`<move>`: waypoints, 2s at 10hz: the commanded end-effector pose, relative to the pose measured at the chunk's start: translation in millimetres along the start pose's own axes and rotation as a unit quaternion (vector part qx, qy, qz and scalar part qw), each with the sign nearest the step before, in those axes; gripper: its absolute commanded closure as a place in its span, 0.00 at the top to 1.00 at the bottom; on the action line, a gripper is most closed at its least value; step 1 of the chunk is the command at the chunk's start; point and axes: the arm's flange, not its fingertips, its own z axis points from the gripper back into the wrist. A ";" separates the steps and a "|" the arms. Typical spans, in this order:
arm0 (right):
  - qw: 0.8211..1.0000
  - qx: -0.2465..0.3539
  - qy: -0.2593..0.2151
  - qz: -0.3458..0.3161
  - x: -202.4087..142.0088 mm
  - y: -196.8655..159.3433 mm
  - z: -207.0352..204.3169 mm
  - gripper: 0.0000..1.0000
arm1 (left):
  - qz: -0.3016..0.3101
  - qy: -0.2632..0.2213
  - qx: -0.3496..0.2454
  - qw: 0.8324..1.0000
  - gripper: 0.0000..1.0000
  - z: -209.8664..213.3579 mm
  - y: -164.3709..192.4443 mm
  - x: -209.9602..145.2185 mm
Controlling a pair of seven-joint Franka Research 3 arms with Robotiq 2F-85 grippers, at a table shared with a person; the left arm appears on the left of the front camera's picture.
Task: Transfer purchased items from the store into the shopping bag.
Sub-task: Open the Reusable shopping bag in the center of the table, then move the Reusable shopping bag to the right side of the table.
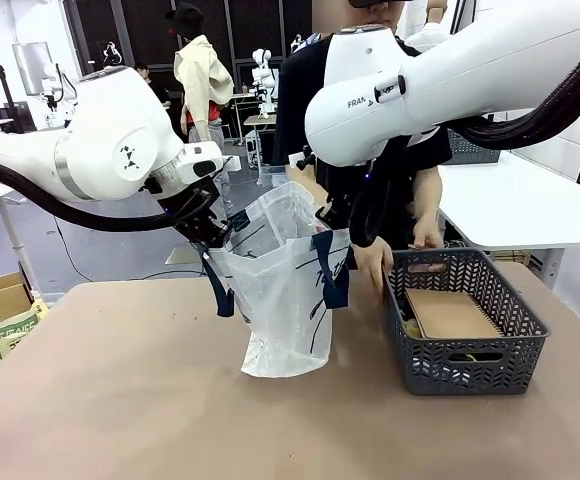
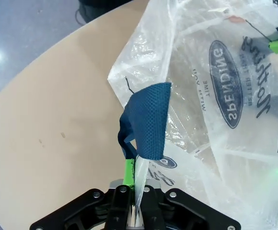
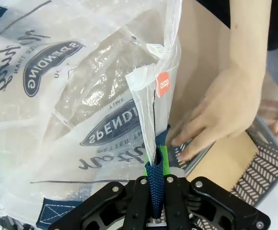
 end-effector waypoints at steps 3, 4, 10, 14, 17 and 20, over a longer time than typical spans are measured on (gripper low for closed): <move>1.000 0.016 -0.009 0.014 -1.0 -4.2 -4.6 0.00 | -0.021 0.004 -0.009 1.000 0.00 -4.6 1.8 -7.8; 1.000 0.004 -0.001 0.000 0.0 -1.3 -0.4 0.00 | -0.024 0.002 -0.001 1.000 0.00 -2.3 -0.5 -1.9; 1.000 0.004 -0.001 0.000 0.0 -1.3 -0.4 0.00 | -0.024 0.002 -0.001 1.000 0.00 -2.3 -0.5 -1.9; 1.000 0.004 -0.001 0.000 0.0 -1.3 -0.4 0.00 | -0.024 0.002 -0.001 1.000 0.00 -2.3 -0.5 -1.9; 1.000 0.004 -0.001 0.000 0.0 -1.3 -0.4 0.00 | -0.024 0.002 -0.001 1.000 0.00 -2.3 -0.5 -1.9; 1.000 0.004 -0.001 0.000 0.0 -1.3 -0.4 0.00 | -0.024 0.002 -0.001 1.000 0.00 -2.3 -0.5 -1.9</move>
